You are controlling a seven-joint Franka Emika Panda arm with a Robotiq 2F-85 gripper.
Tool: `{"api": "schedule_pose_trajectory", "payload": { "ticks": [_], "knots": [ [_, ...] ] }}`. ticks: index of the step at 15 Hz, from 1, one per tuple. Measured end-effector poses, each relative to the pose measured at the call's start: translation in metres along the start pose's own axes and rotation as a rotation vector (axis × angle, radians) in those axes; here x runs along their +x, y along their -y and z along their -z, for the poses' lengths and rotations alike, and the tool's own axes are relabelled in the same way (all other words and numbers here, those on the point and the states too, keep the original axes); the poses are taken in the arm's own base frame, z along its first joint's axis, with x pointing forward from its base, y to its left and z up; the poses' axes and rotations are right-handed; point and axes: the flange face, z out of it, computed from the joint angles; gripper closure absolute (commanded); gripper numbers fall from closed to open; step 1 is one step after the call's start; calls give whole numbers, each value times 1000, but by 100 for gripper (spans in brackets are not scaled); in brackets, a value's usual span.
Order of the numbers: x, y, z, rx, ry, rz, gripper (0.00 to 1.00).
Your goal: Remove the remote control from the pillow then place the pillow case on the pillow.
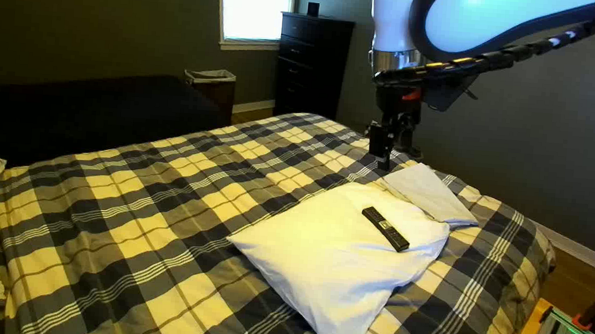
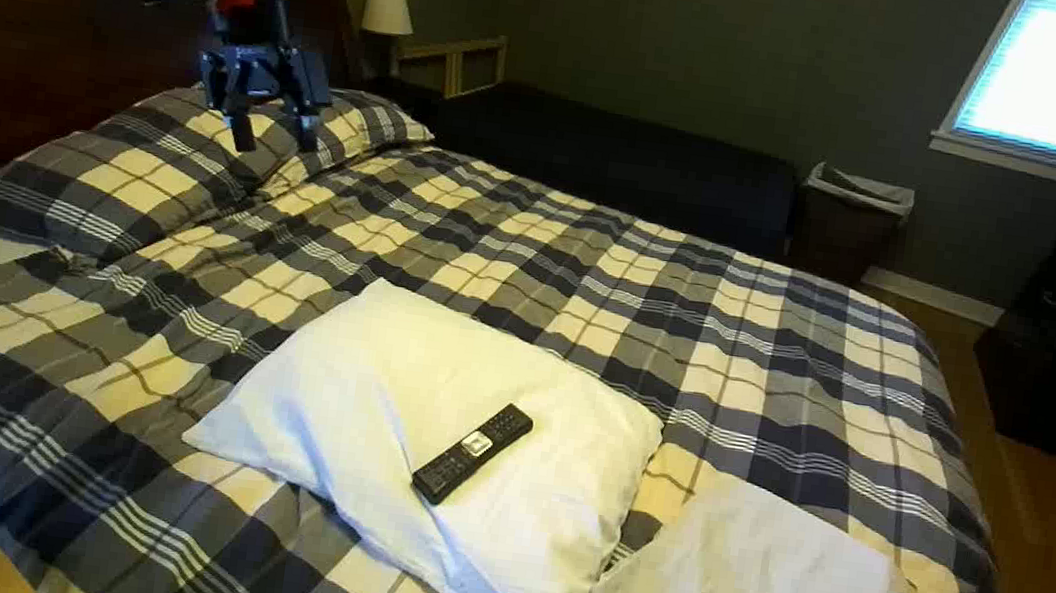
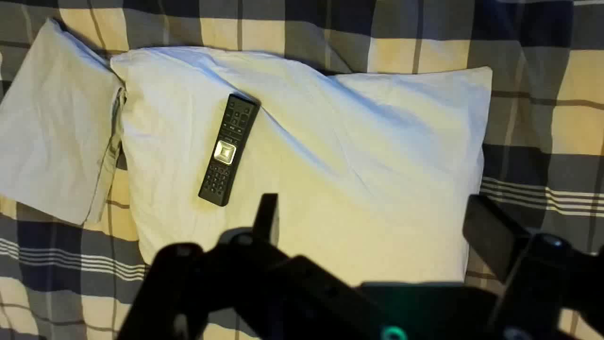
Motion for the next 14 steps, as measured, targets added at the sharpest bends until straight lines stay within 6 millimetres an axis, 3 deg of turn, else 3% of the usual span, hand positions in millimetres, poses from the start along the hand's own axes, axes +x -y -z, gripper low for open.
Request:
{"api": "schedule_pose_trajectory", "payload": {
  "ticks": [4,7,9,14],
  "knots": [
    [0,-1,-1,2,2,-2,0],
    [6,-16,-22,-21,20,-14,0],
    [13,-35,-52,-55,-6,-23,0],
    [16,-76,-149,-34,-121,-67,0]
  ]
}}
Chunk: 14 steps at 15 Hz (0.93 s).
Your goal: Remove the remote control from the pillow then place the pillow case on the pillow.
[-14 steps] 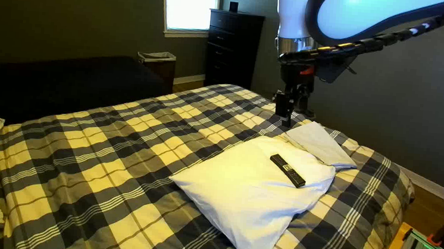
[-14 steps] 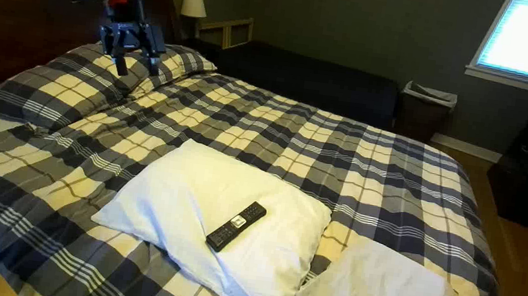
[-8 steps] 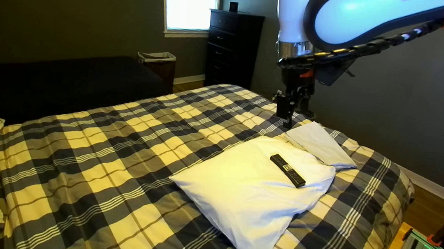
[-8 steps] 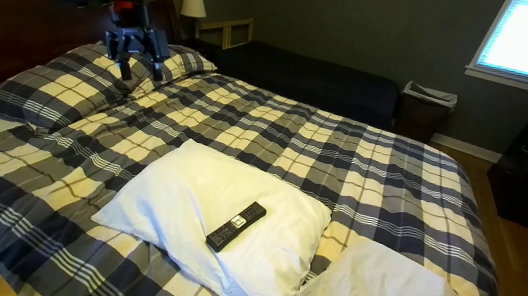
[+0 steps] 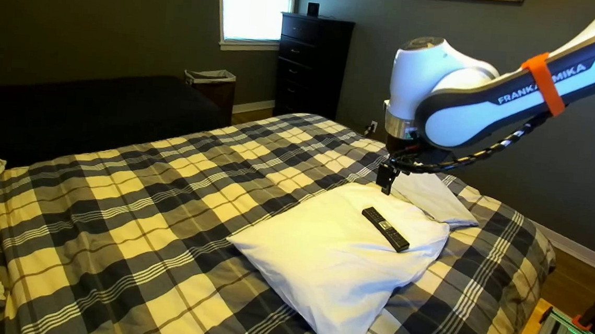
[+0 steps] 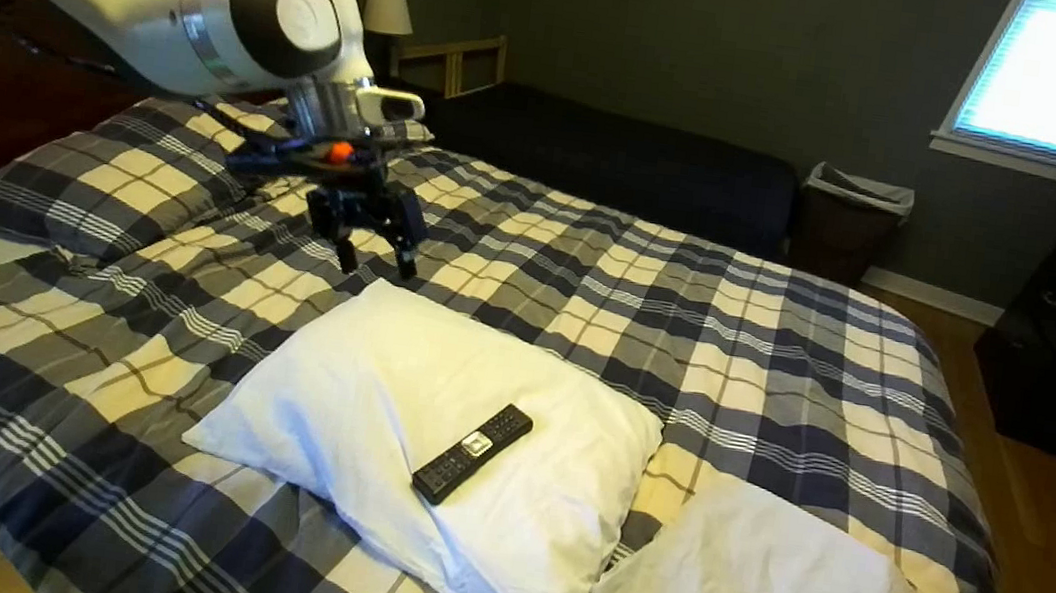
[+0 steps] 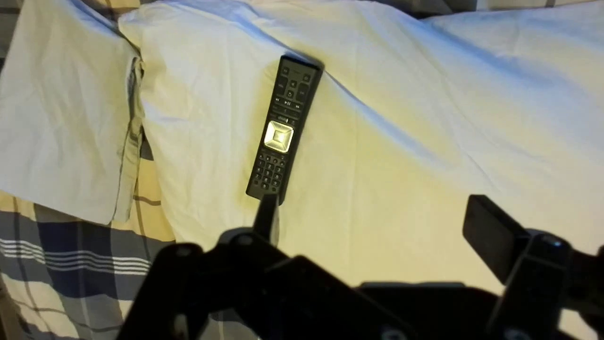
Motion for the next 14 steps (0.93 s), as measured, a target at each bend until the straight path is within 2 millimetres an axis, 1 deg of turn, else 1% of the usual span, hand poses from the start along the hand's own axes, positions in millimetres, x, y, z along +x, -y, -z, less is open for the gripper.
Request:
{"api": "schedule_pose_trajectory", "payload": {
  "ticks": [2,5,9,11,14],
  "knots": [
    [-5,-14,-39,43,-33,-41,0],
    [-10,-38,-92,95,-43,-127,0],
    [-15,-68,-157,167,-5,-231,0],
    [-15,-78,-186,199,29,-270,0],
    [-11,-89,-220,238,52,-319,0]
  ]
}}
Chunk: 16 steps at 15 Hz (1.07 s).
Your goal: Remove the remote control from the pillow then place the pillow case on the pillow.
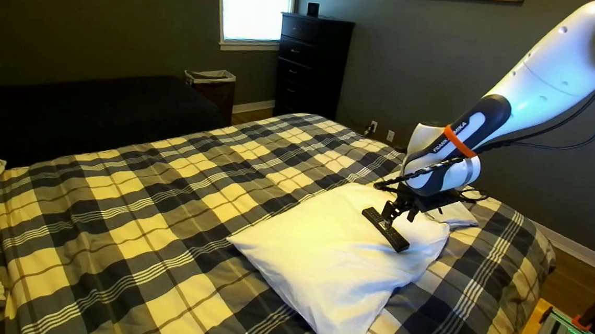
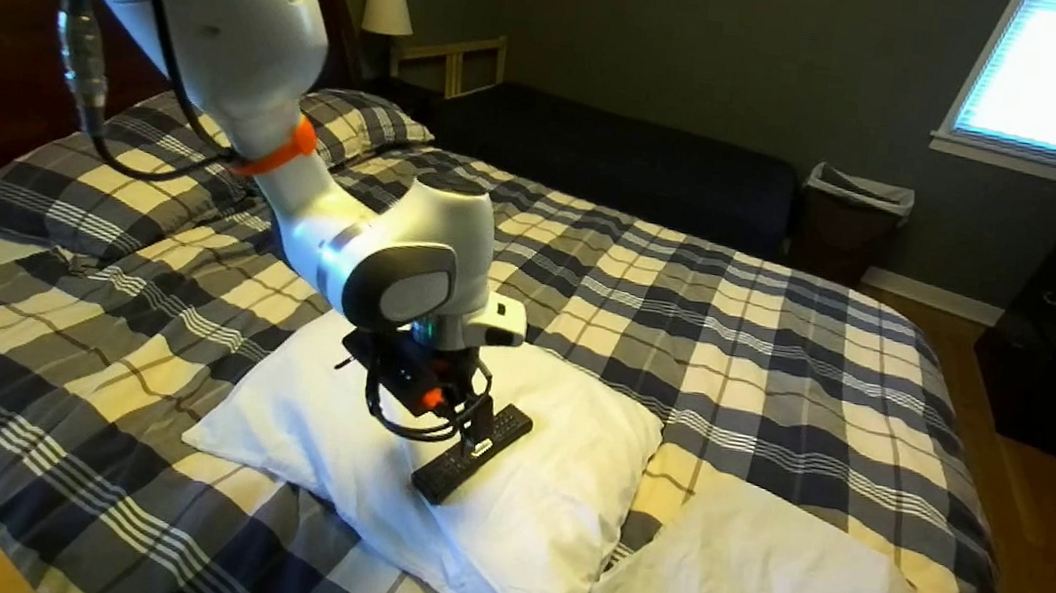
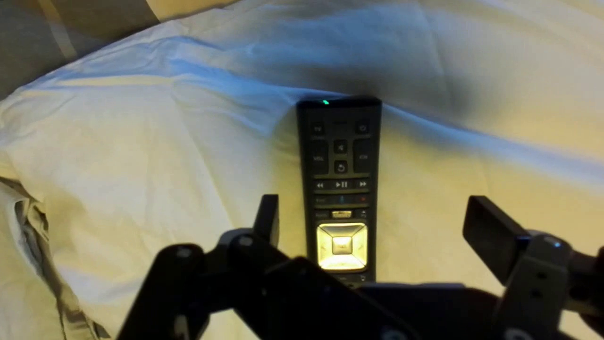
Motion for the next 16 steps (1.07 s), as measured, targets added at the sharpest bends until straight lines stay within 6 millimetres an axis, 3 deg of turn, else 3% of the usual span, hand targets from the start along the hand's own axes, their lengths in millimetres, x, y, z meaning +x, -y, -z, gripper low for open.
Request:
{"api": "schedule_pose_trajectory", "payload": {
  "ticks": [9,10,11,16],
  "knots": [
    [28,-9,-42,30,11,-60,0],
    [30,-9,-44,34,11,-63,25],
    [33,-8,-46,38,10,-66,26],
    [41,-7,-54,47,9,-76,64]
  ]
}}
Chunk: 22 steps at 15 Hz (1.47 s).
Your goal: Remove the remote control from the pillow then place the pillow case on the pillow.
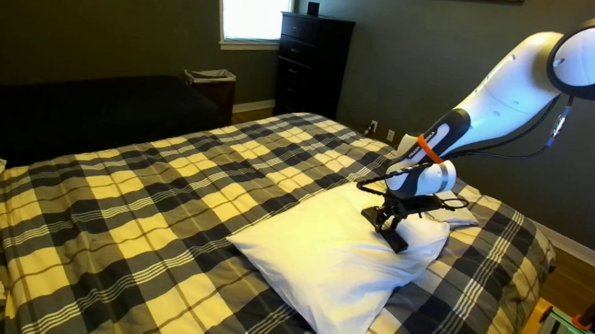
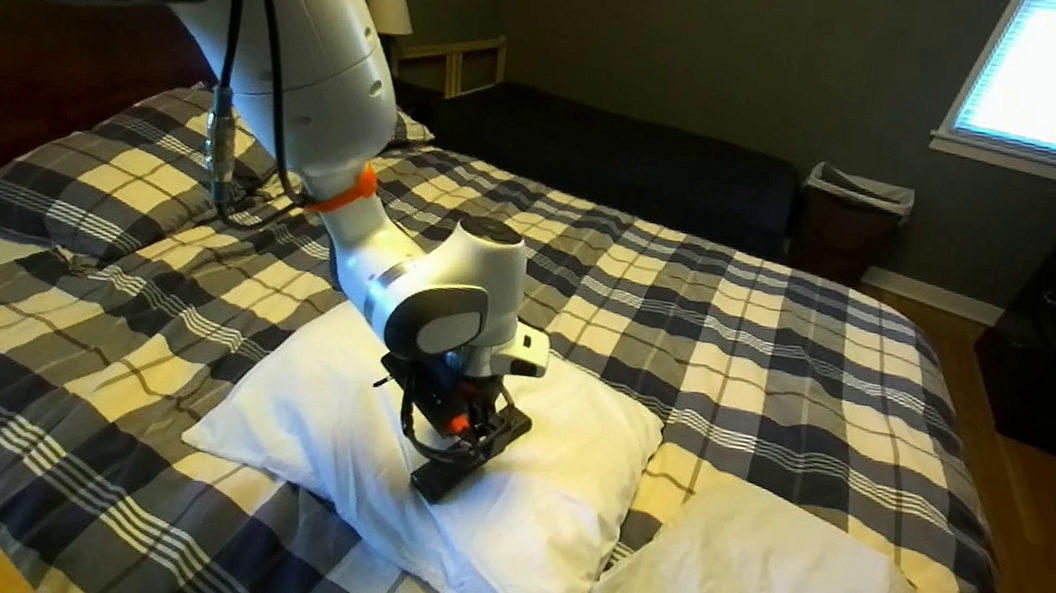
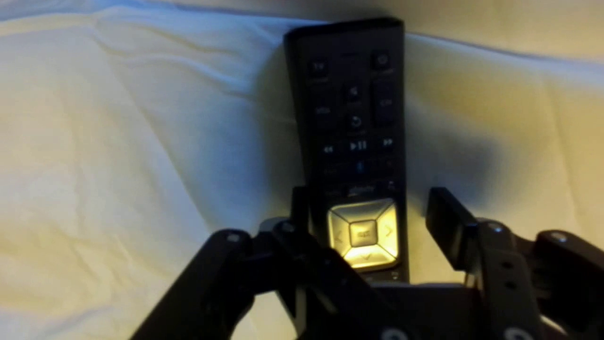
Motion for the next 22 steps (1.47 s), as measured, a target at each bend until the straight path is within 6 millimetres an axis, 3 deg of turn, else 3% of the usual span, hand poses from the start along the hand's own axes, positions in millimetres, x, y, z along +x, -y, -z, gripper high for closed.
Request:
{"api": "schedule_pose_trajectory", "payload": {
  "ticks": [1,4,7,10,11,13,22],
  "knots": [
    [1,-2,0,0,-1,-3,71],
    [1,-3,0,-1,-2,-4,77],
    [2,-4,2,-1,-6,-8,100],
    [0,-10,9,-3,-5,-42,100],
    [-2,-11,11,-4,-5,-55,74],
    [-8,-11,15,-3,-3,-69,67],
    [-11,10,26,-42,-18,-87,1]
  ]
}}
